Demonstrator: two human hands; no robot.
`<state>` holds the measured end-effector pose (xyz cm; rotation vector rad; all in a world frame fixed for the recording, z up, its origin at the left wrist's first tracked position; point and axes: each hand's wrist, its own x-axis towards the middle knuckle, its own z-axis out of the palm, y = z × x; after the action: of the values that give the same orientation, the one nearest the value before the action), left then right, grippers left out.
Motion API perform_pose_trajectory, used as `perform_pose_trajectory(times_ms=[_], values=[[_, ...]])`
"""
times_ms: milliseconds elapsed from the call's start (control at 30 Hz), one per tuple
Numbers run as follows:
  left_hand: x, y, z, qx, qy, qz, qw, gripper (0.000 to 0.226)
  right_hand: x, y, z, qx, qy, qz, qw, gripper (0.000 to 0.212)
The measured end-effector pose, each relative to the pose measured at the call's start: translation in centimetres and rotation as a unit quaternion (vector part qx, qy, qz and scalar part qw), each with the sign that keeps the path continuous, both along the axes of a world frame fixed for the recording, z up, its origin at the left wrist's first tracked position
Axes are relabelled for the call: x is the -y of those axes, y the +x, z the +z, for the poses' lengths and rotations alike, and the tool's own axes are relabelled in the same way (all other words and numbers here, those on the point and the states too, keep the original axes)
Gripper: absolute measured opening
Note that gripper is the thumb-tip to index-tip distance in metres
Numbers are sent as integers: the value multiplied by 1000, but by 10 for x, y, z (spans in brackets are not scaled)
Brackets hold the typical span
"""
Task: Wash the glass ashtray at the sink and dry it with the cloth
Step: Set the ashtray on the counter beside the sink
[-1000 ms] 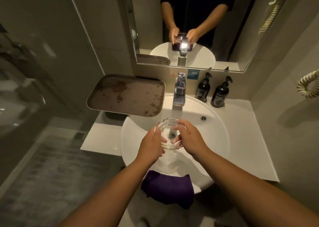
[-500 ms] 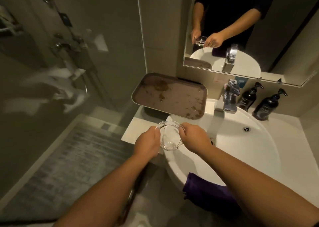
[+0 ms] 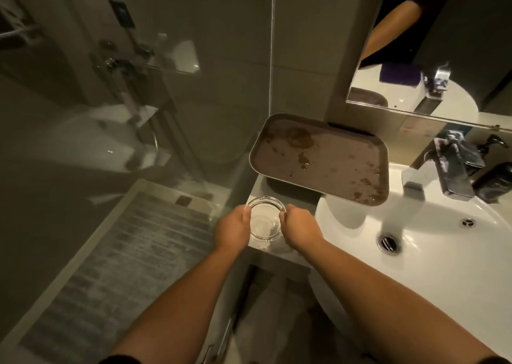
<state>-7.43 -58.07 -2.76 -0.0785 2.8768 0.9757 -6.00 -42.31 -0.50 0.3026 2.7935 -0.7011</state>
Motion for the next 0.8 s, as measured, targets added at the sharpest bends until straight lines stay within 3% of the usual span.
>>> perform_pose_trajectory(times_ms=[100,400,800], values=[[1,-5,-19,10,-19,-12,1000,42,5,-11,-14,53,24,14,998,35],[-4,-12,-47,40,-102,-8,994,38,6,-31,-37,121,29,15,992,34],[-4,-14,-42,48,-94,-27,994,39,8,-36,-35,175,61,0,983,64]])
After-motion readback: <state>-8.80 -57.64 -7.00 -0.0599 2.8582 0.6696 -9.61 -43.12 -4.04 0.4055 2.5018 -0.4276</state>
